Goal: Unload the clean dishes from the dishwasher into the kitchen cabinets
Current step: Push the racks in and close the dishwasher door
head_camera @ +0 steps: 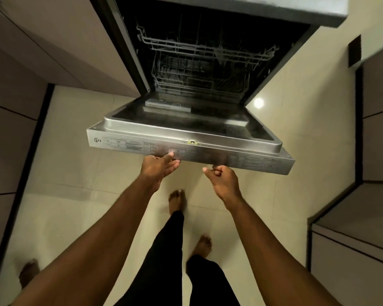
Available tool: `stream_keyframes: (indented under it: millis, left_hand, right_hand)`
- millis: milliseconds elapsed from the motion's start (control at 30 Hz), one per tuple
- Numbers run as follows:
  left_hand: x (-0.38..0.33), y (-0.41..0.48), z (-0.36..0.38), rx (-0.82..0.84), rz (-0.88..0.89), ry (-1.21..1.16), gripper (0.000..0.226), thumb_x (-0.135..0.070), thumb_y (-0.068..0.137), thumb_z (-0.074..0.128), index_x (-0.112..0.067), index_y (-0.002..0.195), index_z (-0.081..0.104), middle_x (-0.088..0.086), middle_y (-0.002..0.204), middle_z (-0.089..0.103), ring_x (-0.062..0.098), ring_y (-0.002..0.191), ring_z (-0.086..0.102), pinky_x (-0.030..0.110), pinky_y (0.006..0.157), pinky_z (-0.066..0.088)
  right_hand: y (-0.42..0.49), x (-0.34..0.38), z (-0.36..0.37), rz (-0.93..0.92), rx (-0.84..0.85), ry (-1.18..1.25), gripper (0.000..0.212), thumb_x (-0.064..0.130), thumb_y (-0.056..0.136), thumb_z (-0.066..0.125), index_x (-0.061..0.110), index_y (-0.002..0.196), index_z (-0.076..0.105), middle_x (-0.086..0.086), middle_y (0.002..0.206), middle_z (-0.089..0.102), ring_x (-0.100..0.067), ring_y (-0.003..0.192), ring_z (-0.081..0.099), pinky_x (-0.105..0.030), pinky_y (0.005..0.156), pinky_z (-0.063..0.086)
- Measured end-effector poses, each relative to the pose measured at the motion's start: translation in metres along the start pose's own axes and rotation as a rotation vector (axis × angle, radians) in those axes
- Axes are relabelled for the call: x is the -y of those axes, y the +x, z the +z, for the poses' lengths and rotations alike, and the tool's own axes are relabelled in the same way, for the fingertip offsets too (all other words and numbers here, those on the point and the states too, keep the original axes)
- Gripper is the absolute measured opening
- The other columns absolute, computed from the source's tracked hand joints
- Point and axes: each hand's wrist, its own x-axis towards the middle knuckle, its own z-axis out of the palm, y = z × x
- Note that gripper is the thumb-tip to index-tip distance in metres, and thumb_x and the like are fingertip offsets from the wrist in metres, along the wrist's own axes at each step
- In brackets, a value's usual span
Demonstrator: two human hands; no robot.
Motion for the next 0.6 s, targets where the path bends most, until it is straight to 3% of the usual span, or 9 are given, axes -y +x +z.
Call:
stream_keyframes:
  millis: [200, 400, 500, 600]
  left_hand:
    - [-0.045, -0.004, 0.028, -0.062, 0.066, 0.067, 0.009, -0.009, 0.096, 0.060, -0.001, 0.099, 0.061, 0.021, 0.093, 0.070, 0.028, 0.086, 0.074, 0.036, 0.078, 0.061]
    - [-0.088, -0.003, 0.065, -0.139, 0.116, 0.171, 0.020, -0.011, 0.102, 0.048, -0.002, 0.086, 0.054, 0.020, 0.084, 0.067, 0.028, 0.075, 0.071, 0.036, 0.065, 0.061]
    - [-0.107, -0.005, 0.074, -0.162, 0.159, 0.253, 0.022, -0.014, 0.101, 0.050, -0.012, 0.080, 0.048, 0.018, 0.081, 0.067, 0.028, 0.073, 0.071, 0.040, 0.069, 0.061]
    - [-0.121, -0.001, 0.078, -0.182, 0.187, 0.333, 0.020, -0.019, 0.102, 0.051, -0.014, 0.082, 0.048, 0.012, 0.076, 0.069, 0.021, 0.062, 0.070, 0.036, 0.064, 0.057]
  right_hand:
    - [0.013, 0.043, -0.021, -0.034, -0.142, -0.118, 0.049, 0.057, 0.088, 0.059, 0.009, 0.084, 0.070, -0.002, 0.079, 0.071, -0.019, 0.076, 0.066, -0.029, 0.071, 0.051]
    - [0.036, 0.090, -0.041, -0.023, -0.315, -0.211, 0.061, 0.073, 0.081, 0.052, 0.017, 0.063, 0.069, 0.001, 0.063, 0.070, -0.020, 0.062, 0.068, -0.037, 0.066, 0.058]
    - [0.042, 0.116, -0.056, -0.029, -0.411, -0.391, 0.062, 0.078, 0.075, 0.054, 0.017, 0.067, 0.065, 0.000, 0.066, 0.068, -0.022, 0.065, 0.067, -0.032, 0.062, 0.055]
    - [0.048, 0.144, -0.074, -0.112, -0.509, -0.650, 0.060, 0.077, 0.072, 0.057, 0.018, 0.076, 0.063, -0.002, 0.073, 0.066, -0.024, 0.069, 0.064, -0.025, 0.055, 0.042]
